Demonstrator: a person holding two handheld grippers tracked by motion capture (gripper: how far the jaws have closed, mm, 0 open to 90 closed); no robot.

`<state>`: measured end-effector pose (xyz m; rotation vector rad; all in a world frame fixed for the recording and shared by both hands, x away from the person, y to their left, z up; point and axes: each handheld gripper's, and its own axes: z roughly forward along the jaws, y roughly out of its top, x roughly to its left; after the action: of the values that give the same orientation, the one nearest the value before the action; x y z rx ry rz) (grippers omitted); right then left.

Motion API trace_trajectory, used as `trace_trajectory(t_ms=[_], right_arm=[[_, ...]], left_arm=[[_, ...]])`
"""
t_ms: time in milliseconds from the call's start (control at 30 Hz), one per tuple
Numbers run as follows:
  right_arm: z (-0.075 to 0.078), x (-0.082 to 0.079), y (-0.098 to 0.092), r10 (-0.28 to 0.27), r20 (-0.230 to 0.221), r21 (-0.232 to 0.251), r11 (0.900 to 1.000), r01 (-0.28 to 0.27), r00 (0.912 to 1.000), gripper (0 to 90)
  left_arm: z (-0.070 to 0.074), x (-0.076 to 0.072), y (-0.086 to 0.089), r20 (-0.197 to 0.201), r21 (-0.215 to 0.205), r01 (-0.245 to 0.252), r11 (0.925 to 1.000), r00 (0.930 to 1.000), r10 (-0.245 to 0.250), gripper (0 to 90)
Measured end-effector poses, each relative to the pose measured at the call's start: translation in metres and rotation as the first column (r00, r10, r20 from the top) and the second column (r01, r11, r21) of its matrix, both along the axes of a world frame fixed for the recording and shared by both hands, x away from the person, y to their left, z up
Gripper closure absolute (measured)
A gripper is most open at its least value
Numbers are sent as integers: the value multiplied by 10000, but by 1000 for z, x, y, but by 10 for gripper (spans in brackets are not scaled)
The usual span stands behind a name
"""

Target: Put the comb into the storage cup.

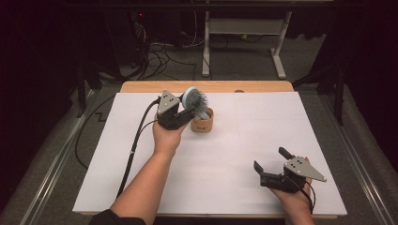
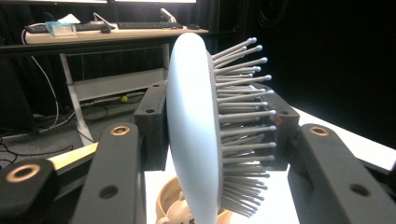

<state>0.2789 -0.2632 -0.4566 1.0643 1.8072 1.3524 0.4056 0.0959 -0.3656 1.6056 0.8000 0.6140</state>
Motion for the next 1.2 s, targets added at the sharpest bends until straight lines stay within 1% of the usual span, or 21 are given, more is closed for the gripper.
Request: trace_trajectory(t_ms=[400,867,967,1200], right_arm=[[0,0,0,28,15,-19,10000,-28,10000,4],[0,0,1,25,-7,-15,10000,-25,10000,4],[0,0,1,60,-2,-36,10000,-60,10000,4],[-1,0,1,70,-26,-34,10000,-70,10000,4]], left_arm=[[-2,-1,-5,77,14,-71,10000,9999,71,520],[-2,-1,-5,99,88,-69,9999,9999,68,500],[-2,-1,-5,54,-7,-77,10000,10000,77,488],[-2,0,-5,11,-66,-25,10000,10000,25,470]])
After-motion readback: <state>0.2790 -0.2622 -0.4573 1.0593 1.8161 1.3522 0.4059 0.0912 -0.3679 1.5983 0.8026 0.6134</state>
